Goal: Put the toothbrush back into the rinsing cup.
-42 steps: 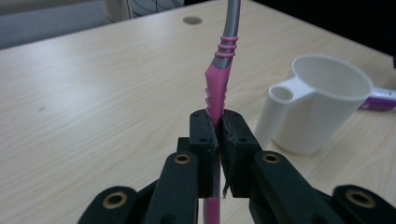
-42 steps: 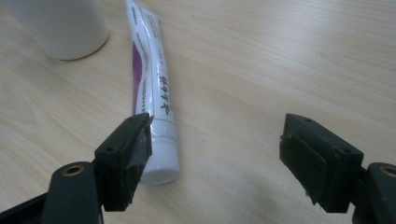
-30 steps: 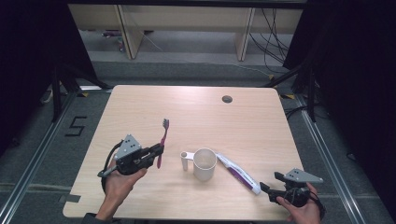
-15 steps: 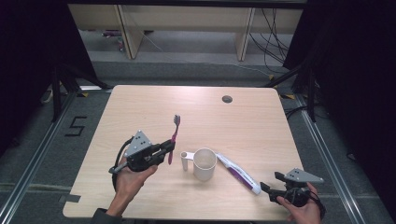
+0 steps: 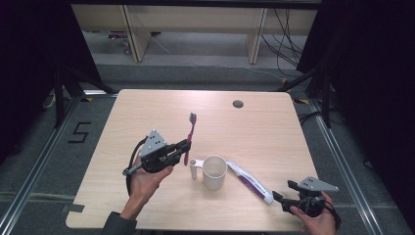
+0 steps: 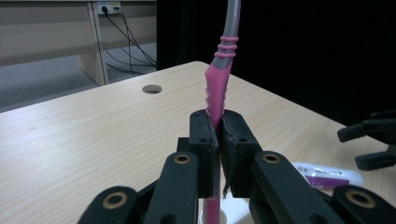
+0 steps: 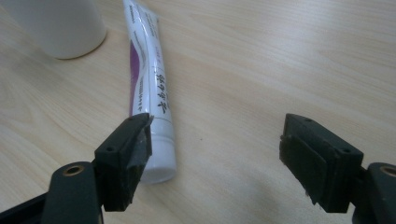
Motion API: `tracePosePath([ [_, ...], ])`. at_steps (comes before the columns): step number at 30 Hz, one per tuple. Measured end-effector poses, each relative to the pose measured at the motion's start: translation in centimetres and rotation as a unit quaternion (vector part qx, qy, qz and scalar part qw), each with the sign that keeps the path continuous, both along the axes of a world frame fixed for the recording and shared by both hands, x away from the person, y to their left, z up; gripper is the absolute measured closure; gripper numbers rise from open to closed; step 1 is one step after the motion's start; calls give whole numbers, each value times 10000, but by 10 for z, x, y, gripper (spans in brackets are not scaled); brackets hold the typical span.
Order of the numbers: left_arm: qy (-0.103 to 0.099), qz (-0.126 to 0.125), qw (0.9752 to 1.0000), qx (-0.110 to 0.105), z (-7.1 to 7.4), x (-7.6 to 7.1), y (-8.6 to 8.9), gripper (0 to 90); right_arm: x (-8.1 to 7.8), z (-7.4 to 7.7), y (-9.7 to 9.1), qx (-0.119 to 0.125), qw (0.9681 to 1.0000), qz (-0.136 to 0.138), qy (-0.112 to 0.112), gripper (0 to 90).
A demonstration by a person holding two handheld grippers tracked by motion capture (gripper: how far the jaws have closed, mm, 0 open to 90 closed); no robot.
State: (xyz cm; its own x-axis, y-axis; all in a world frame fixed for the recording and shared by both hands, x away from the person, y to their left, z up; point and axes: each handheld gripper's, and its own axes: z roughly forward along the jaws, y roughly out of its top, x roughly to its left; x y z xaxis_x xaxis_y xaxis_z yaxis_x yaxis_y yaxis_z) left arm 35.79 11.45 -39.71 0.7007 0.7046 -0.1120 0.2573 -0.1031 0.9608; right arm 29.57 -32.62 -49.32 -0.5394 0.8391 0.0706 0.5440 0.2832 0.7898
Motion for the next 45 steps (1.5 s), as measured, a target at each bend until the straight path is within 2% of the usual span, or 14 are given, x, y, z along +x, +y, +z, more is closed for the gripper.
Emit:
tracePosePath([
  [6,-114,-32,9999,-26,3,5,-10,831,-1,0,0,16,10000,-26,25,260],
  [7,-141,-29,9999,2,3,5,-12,831,-1,0,1,102,9999,-10,77,260],
  [10,-150,-46,9999,34,0,6,-16,831,-1,1,0,23,10000,-14,18,260],
  [11,-128,-48,9999,49,-2,6,-16,831,-1,0,1,120,9999,3,82,260],
  [15,-79,-1,9999,74,-9,9,-18,831,-1,1,0,22,10000,-9,15,259],
  [16,-83,-3,9999,67,-12,10,-18,831,-1,0,1,124,9999,5,89,260],
  [17,-55,9,9999,92,-12,10,-17,831,-1,1,0,32,10000,-5,6,260],
  [21,-71,-29,9999,123,-18,9,-17,830,-1,0,1,105,9999,10,78,260],
  [24,-31,-27,9999,143,-22,8,-17,831,-1,1,0,25,10000,-1,20,260],
  [25,-34,-22,9999,153,-24,8,-17,831,-1,0,1,114,9999,14,75,259],
  [27,-19,-28,9998,176,-28,7,-17,830,-1,1,0,26,10000,28,-16,259],
  [33,32,-31,9999,165,-38,7,-16,829,-1,0,1,29,10000,36,25,260],
  [38,70,-24,9998,161,-40,5,-16,828,-1,0,0,36,10000,39,23,260],
  [45,105,-93,9994,325,-44,0,-15,826,0,0,0,20,10000,43,20,260],
])
